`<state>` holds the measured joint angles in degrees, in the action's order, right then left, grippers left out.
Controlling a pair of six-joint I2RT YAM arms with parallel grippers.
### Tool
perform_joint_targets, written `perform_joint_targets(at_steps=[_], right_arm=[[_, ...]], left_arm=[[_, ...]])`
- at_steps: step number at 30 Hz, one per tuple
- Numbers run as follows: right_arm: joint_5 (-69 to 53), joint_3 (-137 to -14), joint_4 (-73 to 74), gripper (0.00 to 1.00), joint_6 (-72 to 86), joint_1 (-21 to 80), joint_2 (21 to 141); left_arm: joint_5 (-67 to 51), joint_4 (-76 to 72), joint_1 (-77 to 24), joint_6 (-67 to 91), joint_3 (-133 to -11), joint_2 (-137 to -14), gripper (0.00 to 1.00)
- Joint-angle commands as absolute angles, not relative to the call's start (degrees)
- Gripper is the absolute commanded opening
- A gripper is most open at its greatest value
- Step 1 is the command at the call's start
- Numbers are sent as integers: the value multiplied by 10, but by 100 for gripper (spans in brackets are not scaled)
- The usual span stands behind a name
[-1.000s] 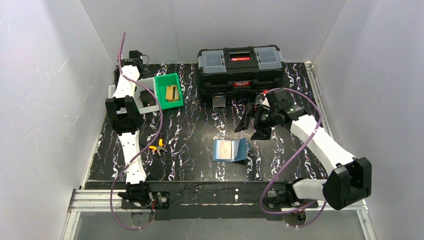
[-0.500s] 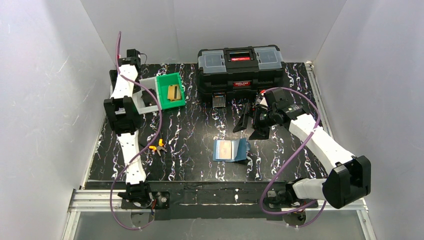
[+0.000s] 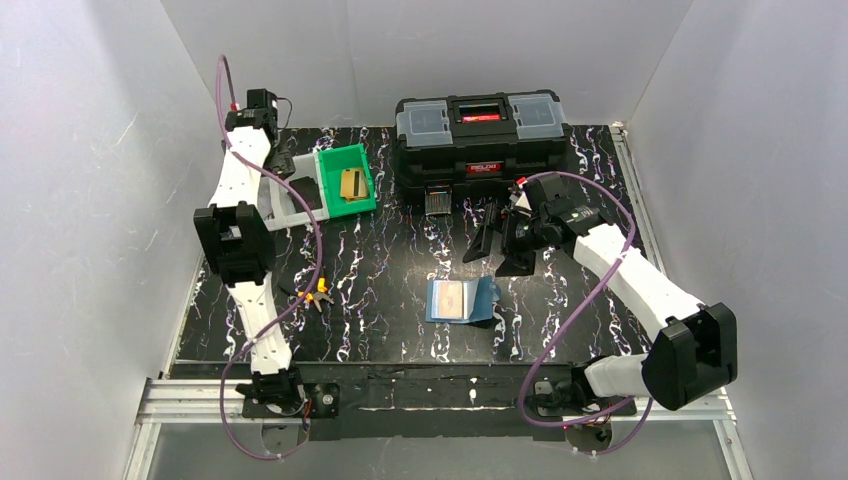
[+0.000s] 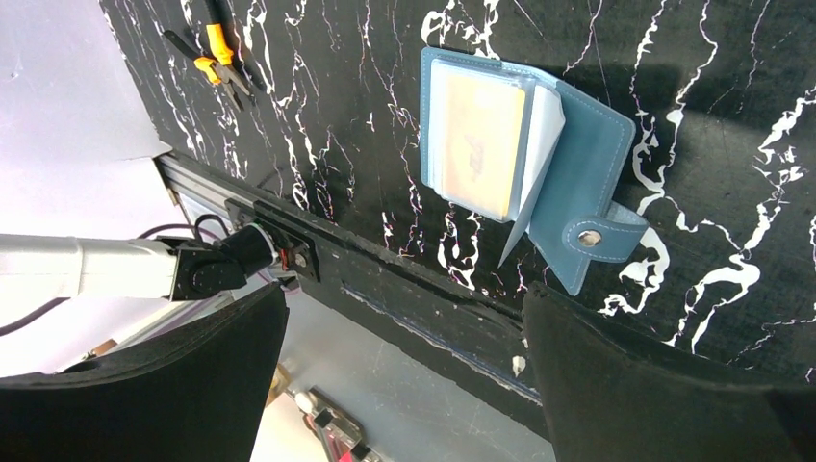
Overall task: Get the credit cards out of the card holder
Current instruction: Place the credit card in the storage box, then remove the credit card from the card holder.
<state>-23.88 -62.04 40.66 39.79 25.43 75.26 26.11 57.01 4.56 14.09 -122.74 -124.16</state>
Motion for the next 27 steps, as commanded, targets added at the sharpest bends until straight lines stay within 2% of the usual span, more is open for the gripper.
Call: perform_joint_targets(at_steps=[1, 8, 15, 18, 22, 27], right_arm=[[-227, -642, 390, 98, 381, 264, 754], [-167, -652, 403, 98, 376, 301, 759], [-97, -672, 411, 98, 389, 379, 783], [-67, -679, 410, 98, 399, 412, 800], [-43, -685, 404, 93, 416, 445, 827], [-30, -685, 394, 88, 436, 474, 864]], left_arm=[[200, 581, 38, 169, -1194, -1157, 88], [47, 541, 9, 217, -1051, -1035, 88], [-133, 487, -48, 257, -878, -924, 88], [-176, 466, -83, 274, -818, -887, 88], [-236, 431, -117, 307, -745, -848, 87], [-253, 425, -158, 320, -696, -822, 88]])
